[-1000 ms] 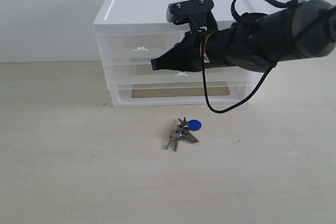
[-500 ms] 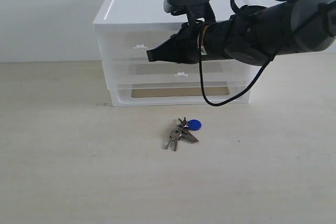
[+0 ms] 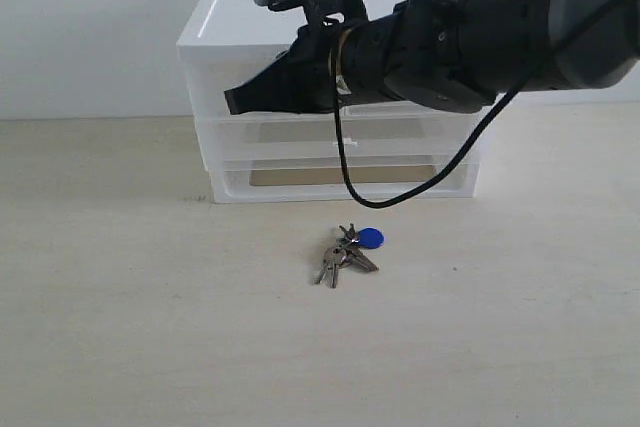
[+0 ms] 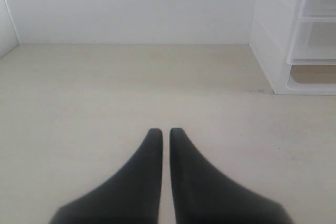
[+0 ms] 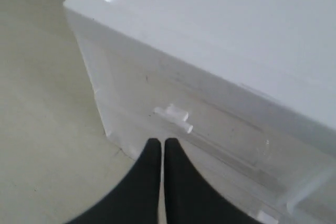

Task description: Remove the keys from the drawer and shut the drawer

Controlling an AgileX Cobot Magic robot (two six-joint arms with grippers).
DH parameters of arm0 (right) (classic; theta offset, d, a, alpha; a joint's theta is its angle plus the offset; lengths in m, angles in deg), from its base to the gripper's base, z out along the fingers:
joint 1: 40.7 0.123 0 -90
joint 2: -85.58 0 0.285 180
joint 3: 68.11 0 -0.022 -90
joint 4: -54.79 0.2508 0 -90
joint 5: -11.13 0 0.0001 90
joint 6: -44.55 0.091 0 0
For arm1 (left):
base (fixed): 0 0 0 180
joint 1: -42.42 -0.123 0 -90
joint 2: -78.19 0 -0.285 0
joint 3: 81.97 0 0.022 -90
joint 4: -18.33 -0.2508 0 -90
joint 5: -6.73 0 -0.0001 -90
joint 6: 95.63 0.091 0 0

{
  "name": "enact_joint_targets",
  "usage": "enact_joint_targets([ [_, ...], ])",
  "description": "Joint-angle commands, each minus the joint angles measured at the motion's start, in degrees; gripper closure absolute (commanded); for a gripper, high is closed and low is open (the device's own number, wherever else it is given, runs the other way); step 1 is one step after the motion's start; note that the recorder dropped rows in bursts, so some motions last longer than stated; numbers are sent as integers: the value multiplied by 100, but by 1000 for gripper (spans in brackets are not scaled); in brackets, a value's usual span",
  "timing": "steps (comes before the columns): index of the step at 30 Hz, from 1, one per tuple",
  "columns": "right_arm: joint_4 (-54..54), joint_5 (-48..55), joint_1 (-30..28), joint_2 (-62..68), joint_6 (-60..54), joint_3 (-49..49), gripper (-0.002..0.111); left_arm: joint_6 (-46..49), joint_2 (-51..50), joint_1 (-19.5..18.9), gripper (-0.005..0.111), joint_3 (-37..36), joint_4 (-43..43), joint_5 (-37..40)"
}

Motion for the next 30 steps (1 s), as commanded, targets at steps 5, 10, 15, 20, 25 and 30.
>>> enact_joint_targets([
  [5,-16,1697,880,-914,-760,38,108,-80,12,-16,102,-23,-5,-13],
  [10,-16,2301,1503,-1510,-938,38,108,-80,12,-16,102,-23,-5,-13],
  [15,-16,3169,1951,-2104,-1222,38,108,-80,12,-16,102,-23,-5,-13],
  [20,7,3984,2090,-2874,-1382,16,108,-80,12,-16,102,-23,-5,-13],
  [25,-39,4207,2117,-3810,-1514,-423,108,-80,12,-16,102,-23,-5,-13],
  [30,-54,4255,2117,-5084,-1526,-1089,108,-80,12,-16,102,-23,-5,-13],
])
